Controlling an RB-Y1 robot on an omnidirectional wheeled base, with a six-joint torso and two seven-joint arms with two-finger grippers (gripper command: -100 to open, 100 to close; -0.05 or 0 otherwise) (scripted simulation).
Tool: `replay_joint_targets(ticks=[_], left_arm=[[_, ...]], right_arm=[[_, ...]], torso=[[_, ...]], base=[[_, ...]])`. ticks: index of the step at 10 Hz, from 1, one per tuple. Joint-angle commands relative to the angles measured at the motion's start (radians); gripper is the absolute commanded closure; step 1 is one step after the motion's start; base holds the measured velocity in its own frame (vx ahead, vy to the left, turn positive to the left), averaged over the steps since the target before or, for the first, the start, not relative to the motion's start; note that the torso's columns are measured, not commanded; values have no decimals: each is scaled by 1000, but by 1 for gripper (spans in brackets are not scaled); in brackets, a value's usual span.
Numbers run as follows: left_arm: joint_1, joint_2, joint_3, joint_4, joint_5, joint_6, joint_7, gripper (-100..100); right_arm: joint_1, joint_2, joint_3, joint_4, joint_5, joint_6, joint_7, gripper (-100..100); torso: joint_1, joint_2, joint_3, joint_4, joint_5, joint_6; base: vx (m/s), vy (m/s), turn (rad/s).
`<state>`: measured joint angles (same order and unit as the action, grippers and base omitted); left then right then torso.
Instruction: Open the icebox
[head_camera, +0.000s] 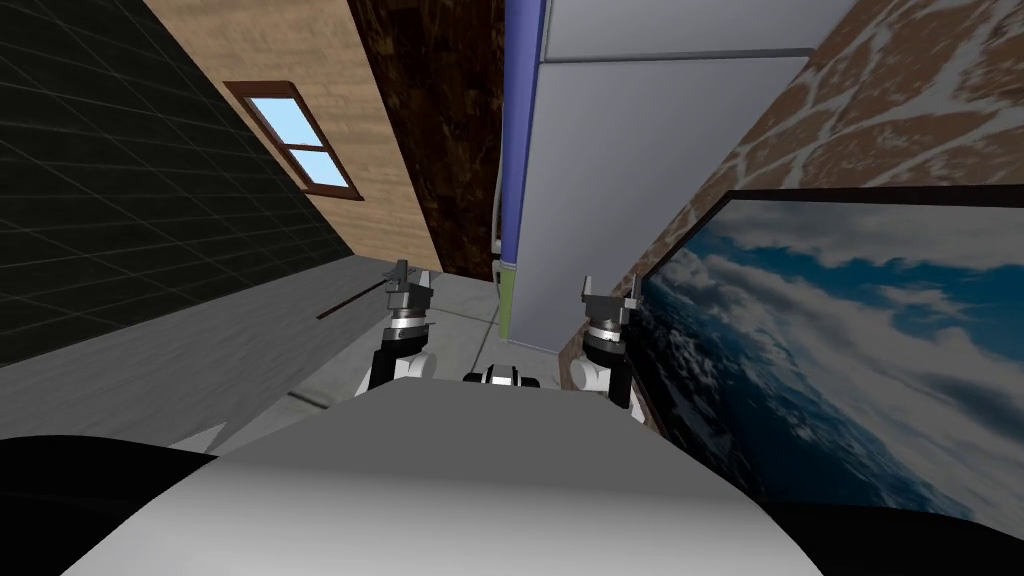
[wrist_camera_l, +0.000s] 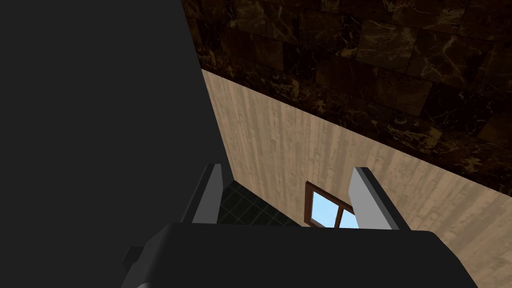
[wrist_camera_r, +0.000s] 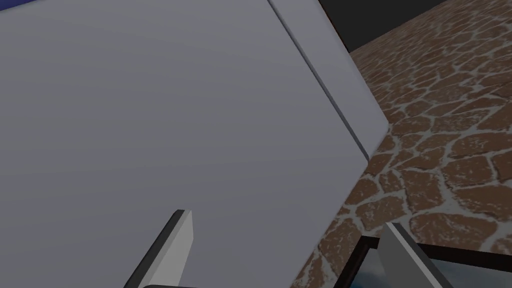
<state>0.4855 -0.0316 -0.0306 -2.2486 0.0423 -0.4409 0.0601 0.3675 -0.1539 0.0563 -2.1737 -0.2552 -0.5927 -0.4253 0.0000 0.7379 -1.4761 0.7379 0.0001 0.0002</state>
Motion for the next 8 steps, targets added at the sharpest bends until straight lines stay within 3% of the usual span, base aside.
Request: replay_joint_targets(ticks=[1, 8], left_arm=[[0, 0, 0, 0, 0, 0, 0, 0], [0, 0, 0, 0, 0, 0, 0, 0]], right_arm=[[-16, -4, 5, 23, -41, -6, -63, -100], [-75, -8, 28, 109, -197, -30, -259, -100]], torso=[[0, 0, 0, 0, 0, 0], [0, 0, 0, 0, 0, 0]], base=[[16, 26, 50], [21, 32, 84]])
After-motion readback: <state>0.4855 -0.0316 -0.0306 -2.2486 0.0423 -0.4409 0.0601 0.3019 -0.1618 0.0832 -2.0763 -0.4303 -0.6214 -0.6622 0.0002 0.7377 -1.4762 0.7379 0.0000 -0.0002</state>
